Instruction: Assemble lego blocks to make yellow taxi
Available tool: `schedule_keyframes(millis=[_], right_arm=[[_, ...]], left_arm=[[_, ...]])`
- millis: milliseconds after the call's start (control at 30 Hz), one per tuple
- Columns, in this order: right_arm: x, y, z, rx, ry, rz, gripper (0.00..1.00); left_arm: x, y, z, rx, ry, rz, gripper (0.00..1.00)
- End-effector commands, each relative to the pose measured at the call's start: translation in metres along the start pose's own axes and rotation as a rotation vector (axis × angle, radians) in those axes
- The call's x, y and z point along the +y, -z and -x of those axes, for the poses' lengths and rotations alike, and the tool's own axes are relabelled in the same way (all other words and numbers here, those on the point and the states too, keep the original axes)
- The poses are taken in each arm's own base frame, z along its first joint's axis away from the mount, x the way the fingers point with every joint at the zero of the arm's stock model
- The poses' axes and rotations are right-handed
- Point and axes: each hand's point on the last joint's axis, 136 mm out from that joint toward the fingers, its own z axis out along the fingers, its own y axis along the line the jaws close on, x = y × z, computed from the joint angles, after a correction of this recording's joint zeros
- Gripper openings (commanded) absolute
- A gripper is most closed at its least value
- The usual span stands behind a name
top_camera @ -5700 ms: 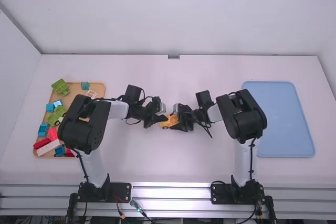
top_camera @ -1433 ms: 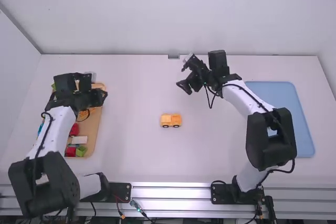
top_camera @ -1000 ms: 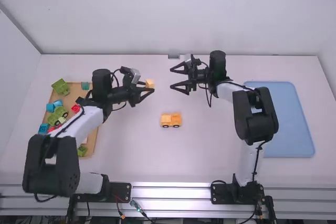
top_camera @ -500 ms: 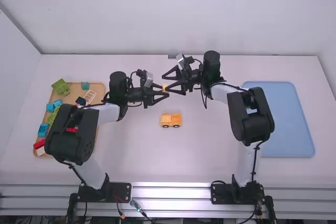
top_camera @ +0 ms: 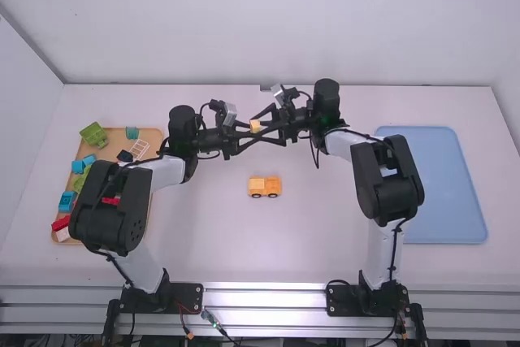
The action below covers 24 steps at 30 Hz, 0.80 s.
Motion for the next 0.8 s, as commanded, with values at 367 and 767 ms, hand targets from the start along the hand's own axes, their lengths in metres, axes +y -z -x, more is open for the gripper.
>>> schedule_keyframes(millis=[367,767], right_arm=[[0.002,-0.001,-0.001,0.007,0.027,0.025,0.37],[-0.010,0.002,0.003,-0.014,0.047,-0.050,0.12]], left_arm=[[0.002,-0.003,0.001,0.009,-0.015,-0.001,0.03],[0.002,-0.002,0.006,-0.007,-0.018,0.000,0.99]])
